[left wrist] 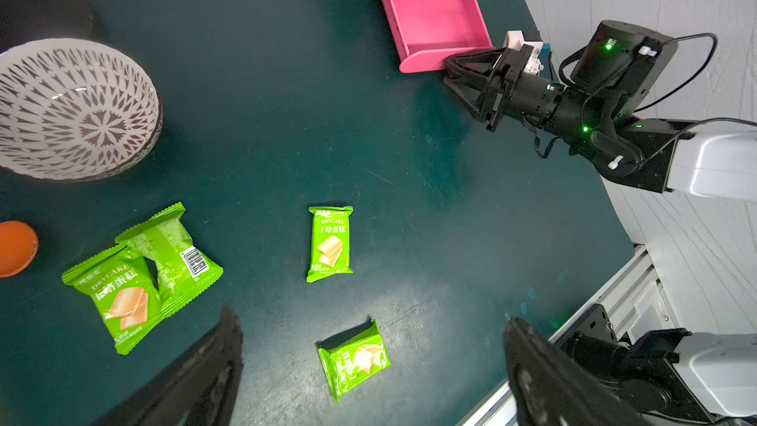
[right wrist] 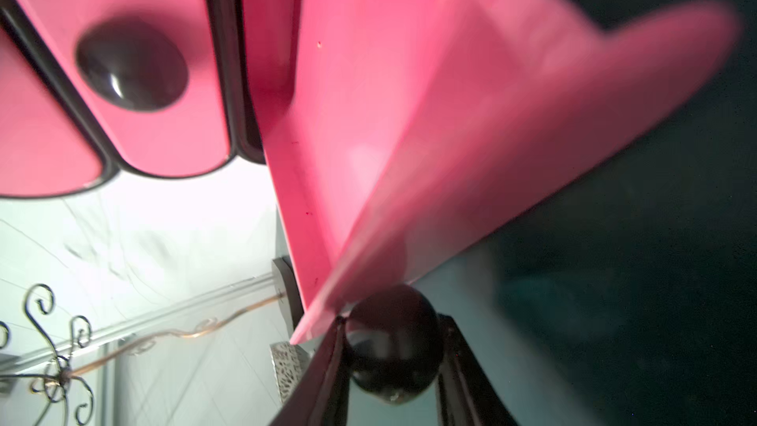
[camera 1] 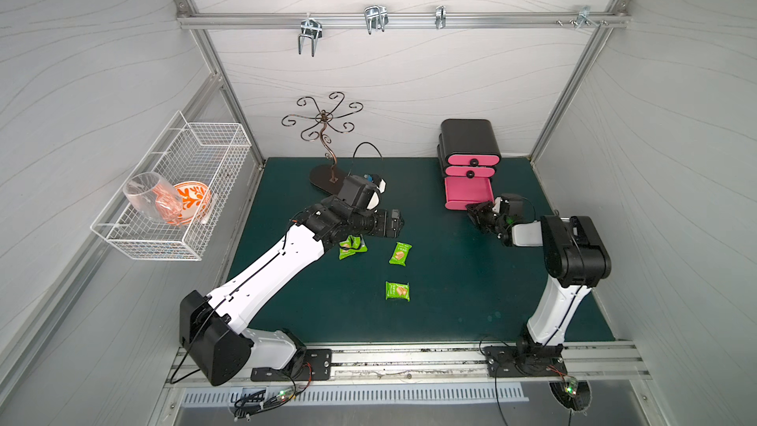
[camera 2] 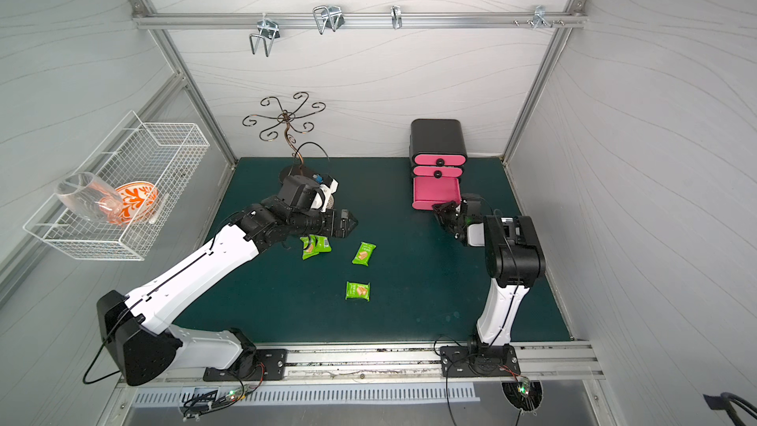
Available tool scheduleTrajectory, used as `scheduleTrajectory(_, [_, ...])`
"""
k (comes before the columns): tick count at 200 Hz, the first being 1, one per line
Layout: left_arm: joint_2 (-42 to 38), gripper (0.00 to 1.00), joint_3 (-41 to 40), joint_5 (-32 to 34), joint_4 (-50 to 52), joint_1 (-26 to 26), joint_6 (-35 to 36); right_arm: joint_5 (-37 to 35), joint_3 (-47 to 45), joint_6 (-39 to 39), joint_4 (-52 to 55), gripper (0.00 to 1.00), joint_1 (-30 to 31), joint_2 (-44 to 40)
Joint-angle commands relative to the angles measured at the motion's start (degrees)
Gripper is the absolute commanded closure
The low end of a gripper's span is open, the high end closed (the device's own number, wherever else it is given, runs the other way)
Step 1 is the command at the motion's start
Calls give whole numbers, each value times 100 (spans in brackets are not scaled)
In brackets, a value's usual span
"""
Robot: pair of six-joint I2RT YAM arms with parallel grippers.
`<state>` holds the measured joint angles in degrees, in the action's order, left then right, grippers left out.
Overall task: Place the cookies into the drawer by color
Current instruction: Open the drawer in the storage box, then pick up the cookie at the center of the board.
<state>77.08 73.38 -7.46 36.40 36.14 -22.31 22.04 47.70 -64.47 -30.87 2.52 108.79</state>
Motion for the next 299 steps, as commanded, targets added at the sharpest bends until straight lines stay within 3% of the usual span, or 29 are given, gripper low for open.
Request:
scheduleTrajectory(1, [5, 1, 101, -71, -310, -22, -2, 125, 14, 372, 254, 76, 20, -40])
scheduleTrajectory(20, [-39, 1, 46, -71, -325, -20, -33, 127, 163, 465, 366, 72, 19, 61])
scheduleTrajectory(58, [-105, 1, -8, -12, -344, -24, -47, 49, 222, 563, 583, 53, 2, -8])
scheduleTrajectory(93, [-62, 1, 9, -19, -390, -20, -63, -211, 13, 761, 1122, 39, -47, -778])
scheduleTrajectory(117, [-70, 1, 102, 121, -365, -26, 4, -551, -194, 1153, 2197, 36, -46, -2152])
scheduleTrajectory(142, [-114, 1, 240, 755, -180, -29, 111, -917, 565, 2246, 4715, 37, 667, -3029])
scheduleTrajectory(169, [-247, 1, 210, 1542, 4, -62, 87, -1942, 1589, 2658, 6878, 38, 2333, -2589])
scheduleTrajectory(200, [-723, 1, -207, 2226, -11, -74, -58, -2754, 2090, 2463, 7065, 37, 3774, -1674])
scheduleTrajectory(223, [-1058, 1, -506, 2320, 50, -72, -90, -2754, 2345, 2563, 6672, 32, 4242, -975])
scheduleTrajectory(241, [-1239, 1, -647, 2269, 184, -74, -124, -2766, 2629, 2712, 6520, 17, 4464, -462])
scheduleTrajectory(270, [-1546, 1, -909, 2042, 183, -72, -169, -3061, 3046, 2775, 6464, 10, 4734, 71])
scheduleTrajectory(277, [-1624, 1, -975, 1963, 118, -73, -160, -3157, 3119, 2782, 6454, 3, 4790, 157])
scheduleTrajectory(299, [-1742, 1, -1076, 1837, 52, -72, -145, -3591, 3371, 2730, 6666, 1, 4902, 496])
